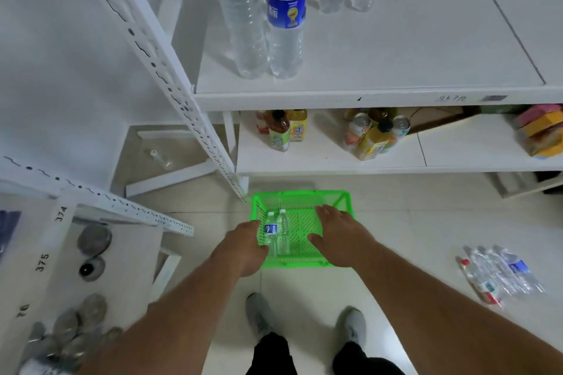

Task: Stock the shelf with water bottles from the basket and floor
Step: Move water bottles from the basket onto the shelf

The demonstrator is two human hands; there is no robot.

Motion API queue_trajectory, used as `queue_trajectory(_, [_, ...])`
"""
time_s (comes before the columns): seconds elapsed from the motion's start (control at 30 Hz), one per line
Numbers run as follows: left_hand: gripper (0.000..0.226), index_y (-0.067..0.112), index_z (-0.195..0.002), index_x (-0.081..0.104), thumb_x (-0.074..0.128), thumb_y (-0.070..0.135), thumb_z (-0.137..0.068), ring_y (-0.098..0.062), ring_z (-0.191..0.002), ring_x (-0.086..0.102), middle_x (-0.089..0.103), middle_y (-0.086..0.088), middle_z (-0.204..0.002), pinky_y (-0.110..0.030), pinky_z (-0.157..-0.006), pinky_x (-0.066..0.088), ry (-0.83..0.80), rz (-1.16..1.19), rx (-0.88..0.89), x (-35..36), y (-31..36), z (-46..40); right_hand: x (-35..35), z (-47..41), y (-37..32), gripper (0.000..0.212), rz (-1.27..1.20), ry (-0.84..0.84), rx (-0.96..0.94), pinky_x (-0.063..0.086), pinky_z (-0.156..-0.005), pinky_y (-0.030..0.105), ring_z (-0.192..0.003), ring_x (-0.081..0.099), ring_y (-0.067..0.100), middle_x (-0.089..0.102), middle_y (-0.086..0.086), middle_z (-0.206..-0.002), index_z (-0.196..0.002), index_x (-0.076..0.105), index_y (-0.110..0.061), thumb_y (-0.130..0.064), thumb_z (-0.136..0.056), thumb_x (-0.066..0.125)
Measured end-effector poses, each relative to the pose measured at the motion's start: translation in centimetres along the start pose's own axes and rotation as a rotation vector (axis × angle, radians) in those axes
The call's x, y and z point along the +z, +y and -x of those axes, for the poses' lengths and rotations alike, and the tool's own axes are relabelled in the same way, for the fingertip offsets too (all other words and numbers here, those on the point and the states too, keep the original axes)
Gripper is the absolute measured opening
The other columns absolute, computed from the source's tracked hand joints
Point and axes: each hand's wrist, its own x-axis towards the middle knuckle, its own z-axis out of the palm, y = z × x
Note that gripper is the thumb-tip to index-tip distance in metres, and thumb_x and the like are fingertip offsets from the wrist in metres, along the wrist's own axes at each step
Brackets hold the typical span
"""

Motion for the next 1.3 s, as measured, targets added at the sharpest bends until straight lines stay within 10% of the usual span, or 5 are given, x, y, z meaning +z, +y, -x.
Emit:
queue_trajectory(0.57, [0.064, 0.015, -0.146, 0.039, 0.061, 0.029, -0.088, -0.027, -0.125, 0.055, 0.05, -0.008, -0.145, -0.03, -0.1, 0.046, -0.041, 0.334, -0.182, 23.4, -11.2, -30.2, 27.3, -29.3, 6.8, 0.064, -0.051, -0.144, 0.033, 0.038, -0.111, 0.041, -0.136, 0.044, 0.034, 0.041, 0.015, -0.151, -0.151, 0.032, -0.011, -0.042, -0.098, 0.049])
queue_trajectory(0.83, [0.055, 0.013, -0.141, 0.043, 0.06, 0.021, -0.09, -0.033, -0.107, 0.064, 0.055, -0.011, -0.138, -0.035, -0.087, 0.054, 0.02, 0.427, -0.278, 35.7, -15.5, -42.7, 42.7, -41.2, 11.8, 0.06, -0.084, -0.108, 0.026, 0.038, -0.112, 0.044, -0.139, 0.04, 0.037, 0.02, 0.009, -0.164, -0.156, 0.025, -0.024, -0.03, -0.1, 0.045])
queue_trajectory(1.13, [0.058, 0.013, -0.146, 0.035, 0.054, 0.022, -0.092, -0.032, -0.124, 0.054, 0.048, -0.012, -0.143, -0.039, -0.099, 0.049, -0.006, 0.347, -0.304, 41.9, -16.7, -50.0, 48.5, -48.5, 13.5, 0.053, -0.004, -0.121, 0.024, 0.035, -0.11, 0.051, -0.141, 0.033, 0.04, 0.003, 0.001, -0.168, -0.154, 0.02, -0.042, -0.05, -0.102, 0.029])
queue_trajectory(1.3, [0.05, 0.014, -0.133, 0.048, 0.059, 0.023, -0.086, -0.031, -0.114, 0.059, 0.057, -0.012, -0.128, -0.041, -0.095, 0.052, 0.024, 0.306, -0.296, 42.0, -16.2, -50.6, 48.5, -47.1, 15.7, 0.051, 0.06, -0.129, 0.093, 0.041, -0.108, 0.046, -0.136, 0.042, 0.035, 0.025, 0.002, -0.163, -0.146, 0.044, -0.036, -0.056, -0.101, 0.03])
